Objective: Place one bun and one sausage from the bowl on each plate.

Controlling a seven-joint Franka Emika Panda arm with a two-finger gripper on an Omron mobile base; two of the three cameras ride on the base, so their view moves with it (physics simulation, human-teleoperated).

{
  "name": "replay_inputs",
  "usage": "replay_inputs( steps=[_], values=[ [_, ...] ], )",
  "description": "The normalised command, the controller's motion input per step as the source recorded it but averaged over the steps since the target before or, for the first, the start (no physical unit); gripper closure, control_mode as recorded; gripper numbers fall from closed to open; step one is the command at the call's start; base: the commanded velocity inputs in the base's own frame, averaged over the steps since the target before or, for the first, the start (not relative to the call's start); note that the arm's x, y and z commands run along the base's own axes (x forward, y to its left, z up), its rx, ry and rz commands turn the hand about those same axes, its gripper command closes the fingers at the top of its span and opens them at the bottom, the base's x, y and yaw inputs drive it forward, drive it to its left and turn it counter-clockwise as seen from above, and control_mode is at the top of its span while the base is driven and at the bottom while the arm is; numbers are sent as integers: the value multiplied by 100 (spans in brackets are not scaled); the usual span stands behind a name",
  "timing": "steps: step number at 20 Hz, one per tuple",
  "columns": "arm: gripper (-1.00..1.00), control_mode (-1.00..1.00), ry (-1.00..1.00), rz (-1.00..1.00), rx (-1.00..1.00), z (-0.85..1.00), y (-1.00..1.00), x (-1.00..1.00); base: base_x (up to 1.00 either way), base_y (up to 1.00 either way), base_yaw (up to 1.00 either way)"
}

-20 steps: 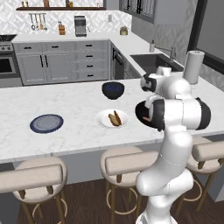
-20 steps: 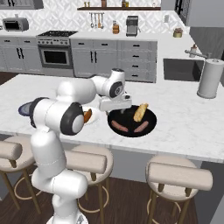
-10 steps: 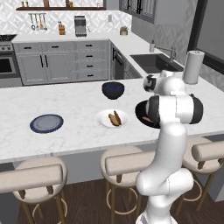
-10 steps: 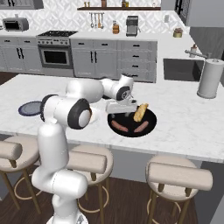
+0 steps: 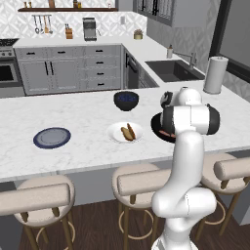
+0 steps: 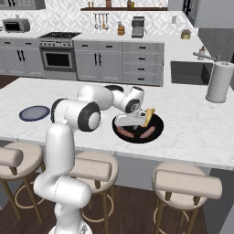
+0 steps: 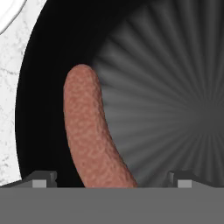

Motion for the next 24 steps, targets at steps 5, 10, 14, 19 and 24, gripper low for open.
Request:
replay_inputs(
  steps=[5,10,14,19,24],
  values=[
    [-100,-100,0,2,0,-39,0,-6,0,0,0],
    [-100,-100,0,2,0,-34,1,0,0,0,0],
    [-100,-100,0,2,0,-33,1,0,0,0,0],
    [-100,-100,2,13,0,-26,0,20,0,0,0],
    [-100,-100,4,32,6,-25,0,2,0,0,0]
  ],
)
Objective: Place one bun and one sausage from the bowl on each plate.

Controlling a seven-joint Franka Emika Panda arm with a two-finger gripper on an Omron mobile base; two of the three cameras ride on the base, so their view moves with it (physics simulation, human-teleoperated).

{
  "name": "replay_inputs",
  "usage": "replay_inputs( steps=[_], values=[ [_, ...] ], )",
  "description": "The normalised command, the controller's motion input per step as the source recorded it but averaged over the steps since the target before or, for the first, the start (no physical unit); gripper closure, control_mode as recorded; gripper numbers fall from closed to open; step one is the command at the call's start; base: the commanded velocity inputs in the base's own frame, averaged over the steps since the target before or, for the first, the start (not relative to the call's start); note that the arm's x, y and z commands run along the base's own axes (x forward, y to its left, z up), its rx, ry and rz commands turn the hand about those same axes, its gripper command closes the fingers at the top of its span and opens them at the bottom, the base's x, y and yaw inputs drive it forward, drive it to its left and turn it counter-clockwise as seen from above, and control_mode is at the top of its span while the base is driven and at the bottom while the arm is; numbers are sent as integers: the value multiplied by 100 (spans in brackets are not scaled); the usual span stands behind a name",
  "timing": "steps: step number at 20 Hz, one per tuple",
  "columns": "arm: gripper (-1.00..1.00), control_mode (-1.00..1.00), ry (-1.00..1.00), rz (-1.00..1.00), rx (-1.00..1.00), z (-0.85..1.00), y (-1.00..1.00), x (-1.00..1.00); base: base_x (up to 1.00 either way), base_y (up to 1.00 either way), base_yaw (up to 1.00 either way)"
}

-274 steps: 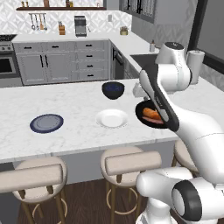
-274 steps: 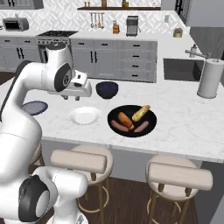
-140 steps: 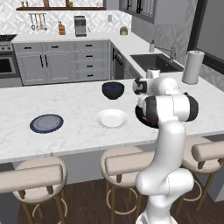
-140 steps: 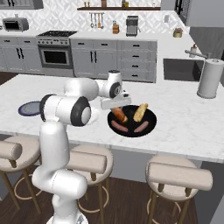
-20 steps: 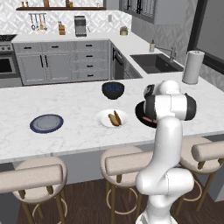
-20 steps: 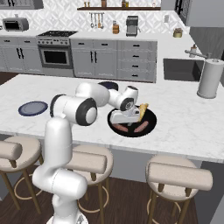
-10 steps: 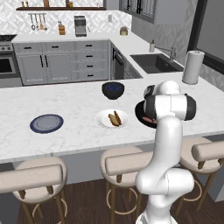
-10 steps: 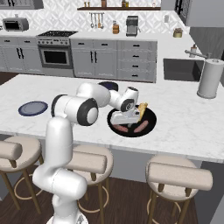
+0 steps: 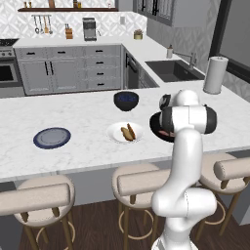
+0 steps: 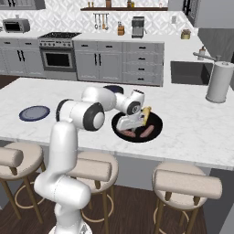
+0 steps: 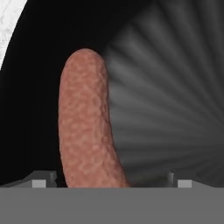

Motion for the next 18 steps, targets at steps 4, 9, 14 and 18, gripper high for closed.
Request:
replay_inputs(
  steps=[4,9,14,18],
  values=[
    [-100,-100,0,22,3,-23,0,-4,0,0,0],
    [100,-100,0,9,1,-49,5,-6,0,0,0],
    [100,-100,-3,0,1,8,1,0,0,0,0],
    [100,-100,-11,-9,0,63,33,-15,0,0,0]
  ],
)
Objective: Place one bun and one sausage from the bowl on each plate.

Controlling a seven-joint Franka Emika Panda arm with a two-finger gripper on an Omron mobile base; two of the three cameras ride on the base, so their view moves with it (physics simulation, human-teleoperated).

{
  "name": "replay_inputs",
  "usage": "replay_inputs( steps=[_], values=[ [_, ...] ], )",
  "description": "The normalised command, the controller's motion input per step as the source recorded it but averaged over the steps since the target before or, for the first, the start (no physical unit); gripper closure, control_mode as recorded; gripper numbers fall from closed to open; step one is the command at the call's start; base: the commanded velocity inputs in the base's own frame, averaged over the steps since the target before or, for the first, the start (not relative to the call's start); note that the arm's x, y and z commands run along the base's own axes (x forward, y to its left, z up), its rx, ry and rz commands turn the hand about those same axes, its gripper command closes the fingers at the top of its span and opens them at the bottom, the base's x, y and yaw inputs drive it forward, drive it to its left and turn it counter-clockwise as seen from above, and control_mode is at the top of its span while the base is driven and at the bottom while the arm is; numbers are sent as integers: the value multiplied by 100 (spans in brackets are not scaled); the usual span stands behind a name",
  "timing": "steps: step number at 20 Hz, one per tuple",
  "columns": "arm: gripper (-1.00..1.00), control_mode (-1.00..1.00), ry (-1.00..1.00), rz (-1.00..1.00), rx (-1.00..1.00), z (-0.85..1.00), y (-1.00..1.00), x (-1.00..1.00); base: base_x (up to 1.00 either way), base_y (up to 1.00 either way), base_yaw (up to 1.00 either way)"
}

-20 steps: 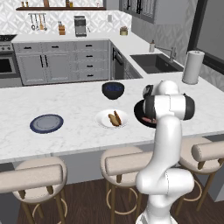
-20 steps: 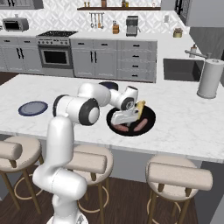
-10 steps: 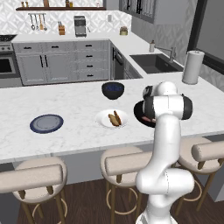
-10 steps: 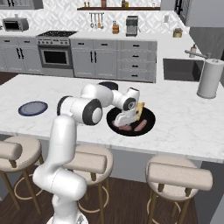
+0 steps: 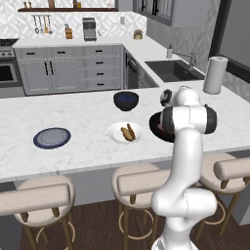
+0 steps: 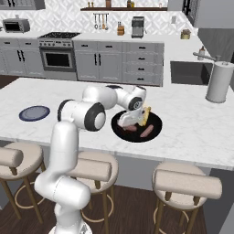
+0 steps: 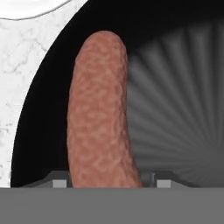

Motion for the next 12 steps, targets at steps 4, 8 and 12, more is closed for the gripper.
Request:
replay_inputs(
  steps=[4,8,12],
  values=[
    [100,-100,-1,-12,0,81,55,-61,0,0,0],
    [100,-100,-4,-27,0,62,80,-77,0,0,0],
    [100,-100,-4,-37,0,29,100,-50,0,0,0]
  ],
)
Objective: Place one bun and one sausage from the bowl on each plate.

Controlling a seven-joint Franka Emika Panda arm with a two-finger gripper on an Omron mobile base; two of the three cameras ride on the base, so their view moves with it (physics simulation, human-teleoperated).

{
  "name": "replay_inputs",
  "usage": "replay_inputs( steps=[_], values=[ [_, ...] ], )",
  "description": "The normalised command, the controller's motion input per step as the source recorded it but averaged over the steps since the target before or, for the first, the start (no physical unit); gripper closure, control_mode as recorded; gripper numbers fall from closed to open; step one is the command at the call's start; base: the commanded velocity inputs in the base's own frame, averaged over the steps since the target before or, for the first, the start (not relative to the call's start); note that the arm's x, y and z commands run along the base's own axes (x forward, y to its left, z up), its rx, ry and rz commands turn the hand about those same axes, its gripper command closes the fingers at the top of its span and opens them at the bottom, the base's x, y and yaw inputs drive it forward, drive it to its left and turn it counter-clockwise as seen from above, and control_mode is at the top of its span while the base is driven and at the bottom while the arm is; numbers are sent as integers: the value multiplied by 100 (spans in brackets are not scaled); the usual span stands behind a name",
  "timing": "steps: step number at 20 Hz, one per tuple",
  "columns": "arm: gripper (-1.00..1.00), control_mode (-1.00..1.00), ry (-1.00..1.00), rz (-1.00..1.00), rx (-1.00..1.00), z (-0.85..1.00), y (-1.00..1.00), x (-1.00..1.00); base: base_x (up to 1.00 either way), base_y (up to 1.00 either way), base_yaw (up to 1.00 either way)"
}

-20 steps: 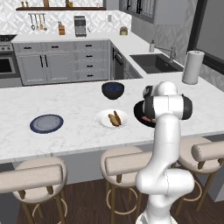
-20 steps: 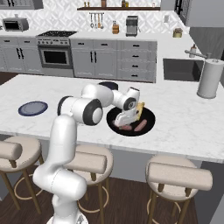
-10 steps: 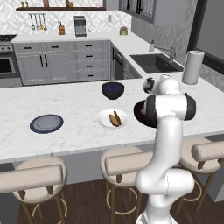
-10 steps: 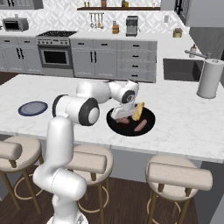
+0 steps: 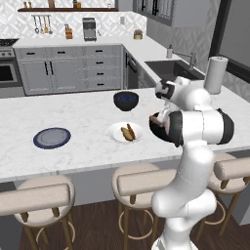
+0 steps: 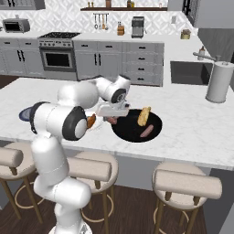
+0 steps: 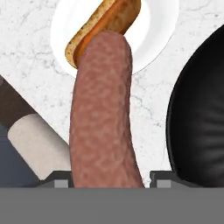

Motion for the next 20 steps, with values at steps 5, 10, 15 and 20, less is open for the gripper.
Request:
replay_inputs(
  steps=[5,10,15,20],
  values=[
    [100,-100,-9,-12,-1,9,99,4,0,0,0],
    [100,-100,-2,0,0,1,59,69,0,0,0],
    [100,-100,0,-30,-2,5,2,70,0,0,0],
    [100,-100,0,-37,-6,-4,0,40,0,0,0]
  ],
)
